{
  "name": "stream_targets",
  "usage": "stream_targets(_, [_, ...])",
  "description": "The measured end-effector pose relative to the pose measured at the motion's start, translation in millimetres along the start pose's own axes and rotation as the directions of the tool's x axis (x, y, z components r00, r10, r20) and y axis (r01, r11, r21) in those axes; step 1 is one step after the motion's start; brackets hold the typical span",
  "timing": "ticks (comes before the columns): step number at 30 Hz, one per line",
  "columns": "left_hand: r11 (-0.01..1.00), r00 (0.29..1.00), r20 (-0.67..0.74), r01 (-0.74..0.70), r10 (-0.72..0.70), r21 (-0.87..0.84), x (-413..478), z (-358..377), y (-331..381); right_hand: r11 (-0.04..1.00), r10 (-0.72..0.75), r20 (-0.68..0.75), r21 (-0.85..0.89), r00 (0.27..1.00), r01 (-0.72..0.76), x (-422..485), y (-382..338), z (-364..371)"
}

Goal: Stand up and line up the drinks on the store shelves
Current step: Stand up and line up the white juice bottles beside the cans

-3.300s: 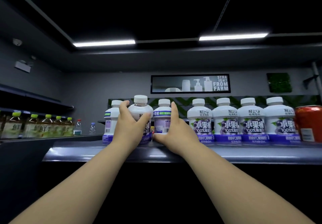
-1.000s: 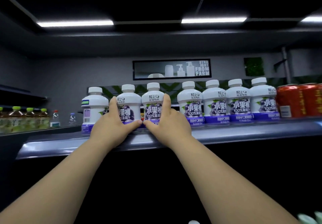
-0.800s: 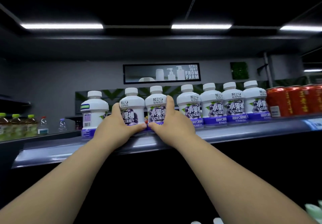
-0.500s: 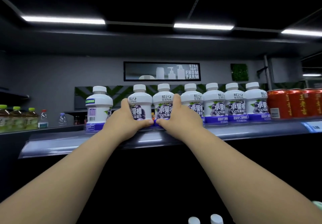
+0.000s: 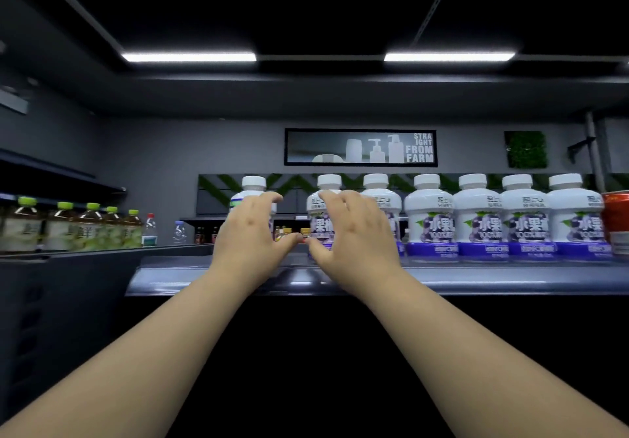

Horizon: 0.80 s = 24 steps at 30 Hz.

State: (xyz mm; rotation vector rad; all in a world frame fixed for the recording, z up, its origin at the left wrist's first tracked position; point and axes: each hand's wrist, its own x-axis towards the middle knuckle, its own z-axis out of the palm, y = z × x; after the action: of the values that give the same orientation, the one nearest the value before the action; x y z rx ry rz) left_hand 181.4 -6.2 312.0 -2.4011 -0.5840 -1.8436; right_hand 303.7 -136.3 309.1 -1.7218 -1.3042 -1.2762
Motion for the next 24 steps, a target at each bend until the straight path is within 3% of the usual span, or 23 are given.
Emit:
stream_targets(3, [0.99,0.992,-0.026,0.123,-0.122,0.063,-0.5,-7.7,-24.8,0.999,0.027,-0.027,0.02,0.999,-0.026,0.7,-15.1,17.5])
stream_targets(6, [0.952,0.947,0.103,0.297,-0.304,0.074,0.3,-7.9,-38.4,0.998,0.052,0.015,-0.026,0.999,-0.052,-6.2,-17.0,33.4])
stream_targets(8, [0.933,0.921,0.164,0.334,-0.353,0.134,4.1,-5.4,-40.8,0.996,0.083,-0.023,-0.043,0.996,-0.084,-8.6,-15.3,38.2])
stream_targets(12, [0.925,0.898,0.231,0.344,-0.374,0.159,18.2,-4.7,-37.8,0.973,0.23,-0.019,-0.011,0.973,-0.23,-7.2,-11.9,35.2])
stream_targets(16, [0.896,0.866,0.407,0.396,-0.29,-0.203,25.7,0.7,-34.7,0.959,0.282,-0.078,-0.014,0.956,-0.284,-8.8,-12.3,38.0])
stream_targets(18, [0.881,0.861,0.45,0.386,-0.238,-0.274,25.8,6.0,-30.3,0.952,0.301,-0.114,-0.026,0.947,-0.306,-9.8,-13.2,44.5])
stream_targets(21, [0.904,0.869,0.426,0.369,-0.253,-0.215,25.3,10.9,-27.2,0.934,0.349,-0.178,-0.016,0.92,-0.357,-10.9,-12.4,44.4])
stream_targets(24, [0.902,0.858,0.423,0.394,-0.293,-0.175,27.1,12.9,-30.1,0.918,0.393,-0.136,-0.005,0.909,-0.397,-10.4,-10.0,43.1])
